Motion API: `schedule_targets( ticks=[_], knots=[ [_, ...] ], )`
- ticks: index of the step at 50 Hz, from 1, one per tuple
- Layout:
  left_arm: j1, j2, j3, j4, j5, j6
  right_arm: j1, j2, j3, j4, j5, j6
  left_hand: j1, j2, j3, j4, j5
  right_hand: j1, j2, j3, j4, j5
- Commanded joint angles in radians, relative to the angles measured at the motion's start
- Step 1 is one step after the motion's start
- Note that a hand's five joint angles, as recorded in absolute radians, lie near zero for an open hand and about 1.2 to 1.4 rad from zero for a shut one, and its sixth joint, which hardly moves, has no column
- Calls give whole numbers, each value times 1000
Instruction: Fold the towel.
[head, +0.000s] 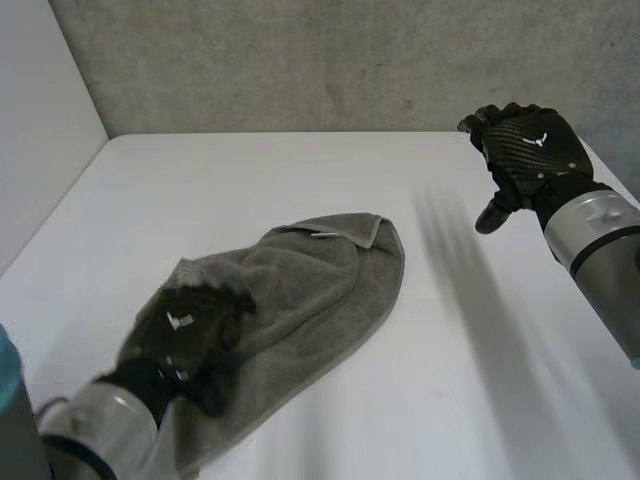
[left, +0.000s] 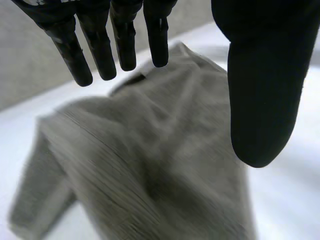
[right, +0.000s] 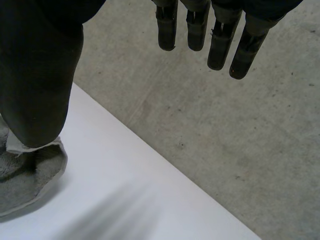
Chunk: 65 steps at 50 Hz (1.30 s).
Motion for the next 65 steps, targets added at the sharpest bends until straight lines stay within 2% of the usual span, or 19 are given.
schedule_targets(
  ticks=[1,10,18,26,32,38,55,61,65],
  knots=[
    [-51,-76,-35,10,0,3,2,4,5,-3,0,0,38,39,39,39,44,-58,-75,-70,-86,-59],
    [-54,-170,-37,27,-6,15,10,53,21,-1,-3,-5,44,45,45,45,50,-58,-75,-70,-86,-59],
    [-57,-205,-37,130,-81,43,11,81,33,0,-2,-72,50,51,51,51,56,-58,-75,-70,-86,-59],
    [-79,-214,-38,138,-110,109,11,83,38,0,-2,-75,47,48,48,48,53,-58,-75,-70,-86,-59],
    [-83,-227,-52,133,-135,113,11,83,39,-4,-2,-77,47,48,48,48,53,-58,-75,-70,-86,-59],
    [-108,-217,-75,135,-136,115,11,84,41,-6,-2,-77,44,45,45,45,50,-58,-75,-70,-86,-59],
    [-88,-242,-80,150,-135,115,13,101,45,-7,-2,-80,50,51,51,51,56,-58,-75,-70,-86,-59],
    [-85,-277,-74,191,-136,146,13,107,45,-7,-2,-80,153,154,153,154,159,-58,-75,-70,-86,-59],
    [-68,-285,-78,243,-155,224,13,107,47,-7,-2,-80,355,355,355,355,361,-58,-75,-70,-86,-59]
  ],
)
